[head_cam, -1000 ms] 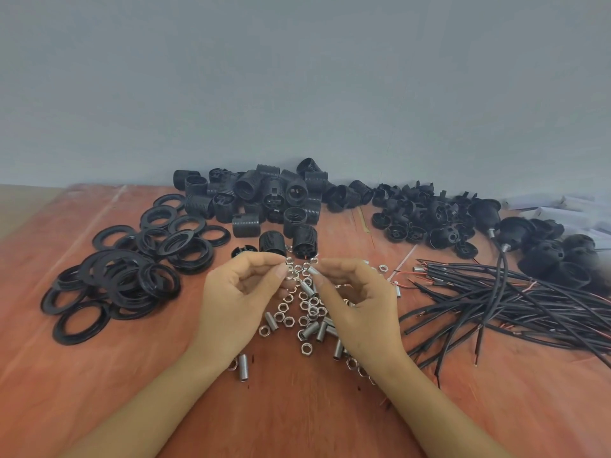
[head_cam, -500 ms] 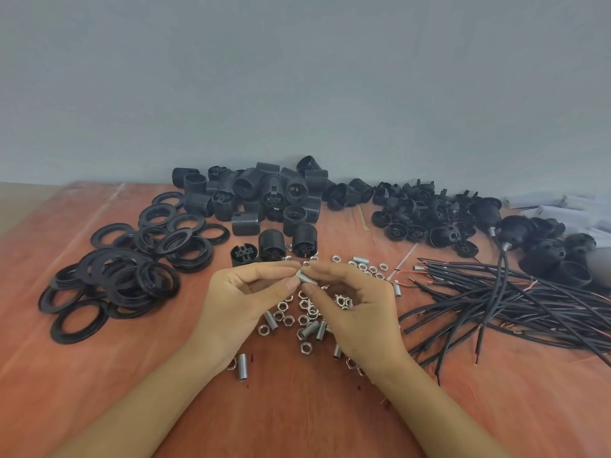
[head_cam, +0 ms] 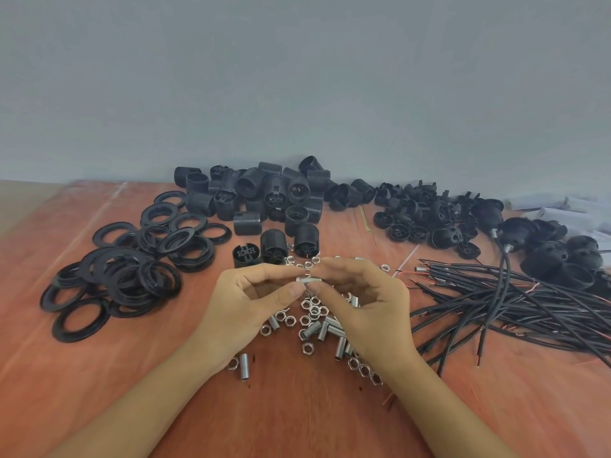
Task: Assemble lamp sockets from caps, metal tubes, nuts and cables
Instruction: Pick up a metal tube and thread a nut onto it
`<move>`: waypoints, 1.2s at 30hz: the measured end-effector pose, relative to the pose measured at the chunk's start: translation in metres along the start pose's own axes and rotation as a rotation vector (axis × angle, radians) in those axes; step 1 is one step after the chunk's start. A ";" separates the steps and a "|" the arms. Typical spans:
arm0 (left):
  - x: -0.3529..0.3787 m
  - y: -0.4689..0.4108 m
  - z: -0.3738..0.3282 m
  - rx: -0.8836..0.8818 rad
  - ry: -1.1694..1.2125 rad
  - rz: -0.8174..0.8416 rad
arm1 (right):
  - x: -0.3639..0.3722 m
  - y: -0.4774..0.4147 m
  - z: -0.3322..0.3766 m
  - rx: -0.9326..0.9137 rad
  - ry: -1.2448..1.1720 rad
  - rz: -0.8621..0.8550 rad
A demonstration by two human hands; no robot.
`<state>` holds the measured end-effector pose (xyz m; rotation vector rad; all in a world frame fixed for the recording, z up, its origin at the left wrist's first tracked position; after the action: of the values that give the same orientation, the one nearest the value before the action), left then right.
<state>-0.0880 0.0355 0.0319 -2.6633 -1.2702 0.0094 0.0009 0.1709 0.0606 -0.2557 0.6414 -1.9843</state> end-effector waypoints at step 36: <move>0.004 0.002 -0.020 0.270 -0.113 0.015 | 0.015 -0.001 -0.017 0.224 0.027 0.148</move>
<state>-0.0820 0.0336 0.0517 -2.4687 -1.1863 0.3155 -0.0149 0.1635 0.0456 -0.0442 0.4370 -1.8999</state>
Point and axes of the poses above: each hand's wrist, its own y-axis away from the middle knuckle, its own x-axis out of the palm, z = x × y, the point moved 9 cm from there along -y, towards the middle knuckle, and after that the axes turned 2 degrees about z, right-handed, at the moved point
